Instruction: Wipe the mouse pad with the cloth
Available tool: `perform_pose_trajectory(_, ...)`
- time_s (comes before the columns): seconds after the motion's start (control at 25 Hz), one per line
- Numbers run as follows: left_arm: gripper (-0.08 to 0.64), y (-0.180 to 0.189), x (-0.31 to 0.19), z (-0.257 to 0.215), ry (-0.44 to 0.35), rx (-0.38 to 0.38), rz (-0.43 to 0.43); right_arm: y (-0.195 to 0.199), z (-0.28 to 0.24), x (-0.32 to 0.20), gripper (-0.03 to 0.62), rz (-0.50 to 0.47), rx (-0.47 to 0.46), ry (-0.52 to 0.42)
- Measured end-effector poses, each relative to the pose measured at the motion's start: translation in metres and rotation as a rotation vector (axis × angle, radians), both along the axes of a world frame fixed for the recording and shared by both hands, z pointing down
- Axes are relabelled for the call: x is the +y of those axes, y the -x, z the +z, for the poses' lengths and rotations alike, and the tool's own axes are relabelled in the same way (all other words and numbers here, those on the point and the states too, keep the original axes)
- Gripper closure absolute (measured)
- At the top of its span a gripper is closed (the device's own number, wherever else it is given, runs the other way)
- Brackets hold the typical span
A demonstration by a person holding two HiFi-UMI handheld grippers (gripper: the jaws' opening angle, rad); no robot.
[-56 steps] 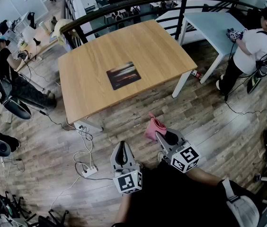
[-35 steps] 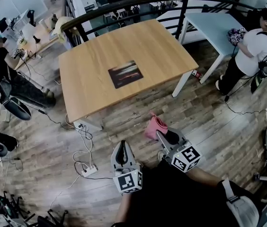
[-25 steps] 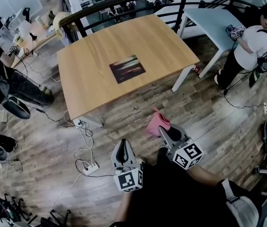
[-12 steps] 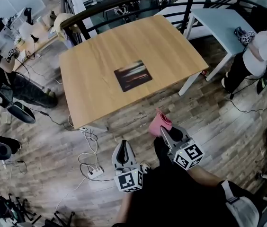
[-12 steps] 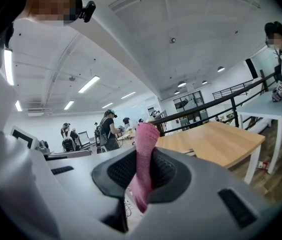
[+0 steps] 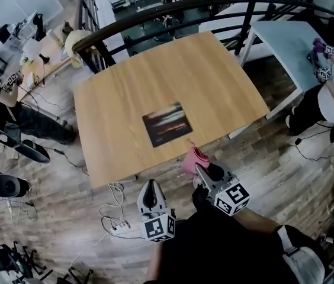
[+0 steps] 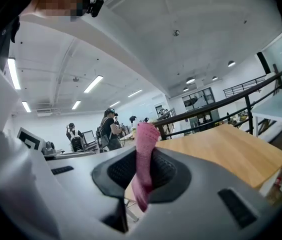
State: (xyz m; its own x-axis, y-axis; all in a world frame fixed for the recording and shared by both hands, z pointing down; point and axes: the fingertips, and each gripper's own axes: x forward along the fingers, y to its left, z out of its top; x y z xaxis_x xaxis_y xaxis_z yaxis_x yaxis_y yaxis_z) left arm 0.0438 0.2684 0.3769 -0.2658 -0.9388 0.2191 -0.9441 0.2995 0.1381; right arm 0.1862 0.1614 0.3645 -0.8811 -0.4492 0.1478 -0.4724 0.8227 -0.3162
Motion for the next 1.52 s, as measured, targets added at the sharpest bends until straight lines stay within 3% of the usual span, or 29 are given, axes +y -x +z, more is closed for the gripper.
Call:
perform_pose_trajectory(0.32, 0.526, 0.021, -0.057, 0.002, 0.037, -0.018, -0.093, 0.018, 0.011, -0.076, 0.529, -0.070, 0.012, 0.027)
perform_pose_trajectory(0.68, 0.526, 0.042, -0.085, 0.034, 0.115, 0.009, -0.080, 0.047, 0.030, -0.101, 0.529, -0.098, 0.035, 0.074)
perform_pose_trajectory(0.92, 0.526, 0.063, -0.105, 0.064, 0.152, 0.037, -0.029, 0.069, 0.048, -0.114, 0.529, -0.077, 0.062, 0.087)
perform_pose_trajectory(1.32, 0.526, 0.125, -0.151, 0.088, 0.195, 0.071, 0.107, 0.141, 0.062, -0.140, 0.529, -0.024, 0.109, 0.127)
perform_pose_trajectory(1.52, 0.526, 0.143, -0.165, 0.113, 0.224, 0.132, 0.177, 0.175, 0.075, -0.147, 0.529, -0.006, 0.143, 0.156)
